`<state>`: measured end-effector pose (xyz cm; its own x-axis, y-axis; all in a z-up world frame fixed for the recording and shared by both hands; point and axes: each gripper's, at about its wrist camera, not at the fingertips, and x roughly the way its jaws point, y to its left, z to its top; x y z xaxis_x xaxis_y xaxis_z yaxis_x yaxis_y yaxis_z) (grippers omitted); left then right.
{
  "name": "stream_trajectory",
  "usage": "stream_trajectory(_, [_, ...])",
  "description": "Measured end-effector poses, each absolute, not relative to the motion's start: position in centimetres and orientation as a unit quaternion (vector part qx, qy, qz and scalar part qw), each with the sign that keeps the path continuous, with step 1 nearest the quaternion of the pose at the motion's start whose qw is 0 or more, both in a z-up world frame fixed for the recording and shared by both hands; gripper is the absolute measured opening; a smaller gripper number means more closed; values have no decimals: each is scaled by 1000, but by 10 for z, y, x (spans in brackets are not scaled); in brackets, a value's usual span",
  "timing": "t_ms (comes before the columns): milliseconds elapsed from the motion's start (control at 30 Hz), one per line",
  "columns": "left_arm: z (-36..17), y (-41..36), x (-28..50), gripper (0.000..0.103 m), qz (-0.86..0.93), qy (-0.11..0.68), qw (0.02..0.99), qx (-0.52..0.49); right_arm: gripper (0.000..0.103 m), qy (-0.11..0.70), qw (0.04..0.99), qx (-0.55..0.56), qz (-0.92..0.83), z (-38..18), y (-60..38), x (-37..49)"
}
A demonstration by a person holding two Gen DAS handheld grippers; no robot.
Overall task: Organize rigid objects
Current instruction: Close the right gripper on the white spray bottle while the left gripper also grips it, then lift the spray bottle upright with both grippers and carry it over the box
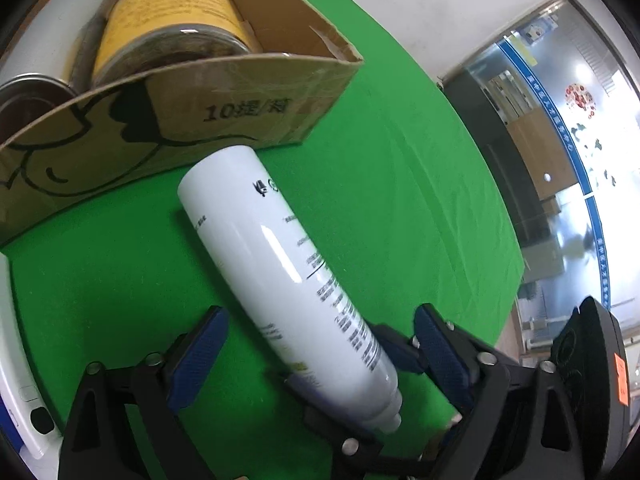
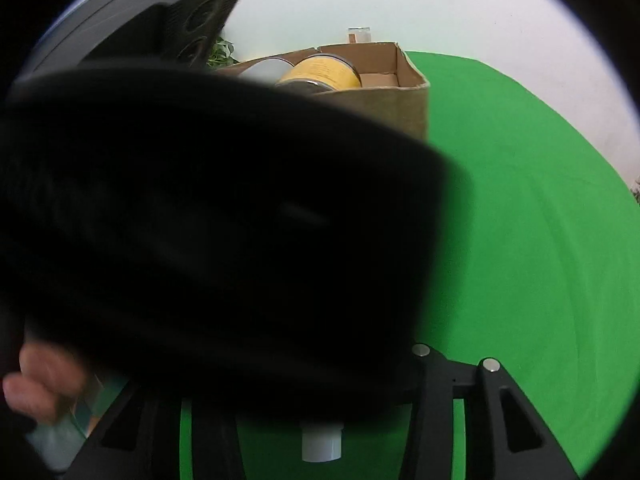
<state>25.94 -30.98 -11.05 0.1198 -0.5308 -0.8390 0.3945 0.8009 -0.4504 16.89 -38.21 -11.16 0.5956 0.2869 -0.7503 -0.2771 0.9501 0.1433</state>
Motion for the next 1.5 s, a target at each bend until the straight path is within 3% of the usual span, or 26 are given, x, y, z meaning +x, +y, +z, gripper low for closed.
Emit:
stream_trajectory(33, [-110,-309,259,75,-305,584,750,-54,43,423,891,9,162,-110,-379,167])
stream_trajectory(167, [-108,-303,258,58,-290,581,758,-50,43,419,895,-9,150,-105,-369,155])
stream_trajectory(433, [-111,-301,251,57,-298,574,759,-70,43,411,900,-18,145,-94,-357,127])
stream_trajectory(833, [-116,-292,259,51,-304,587,741,-116,43,422,895,-10,141,-74,-332,166])
stream_trajectory(1067, [-70,-280,249,51,-319,539,769,-125,43,389,911,-8,134,-28,-322,162])
stream_trajectory(1500, [65,-268,258,50,-352,425,827,-103,43,299,947,-46,103,85,-303,196])
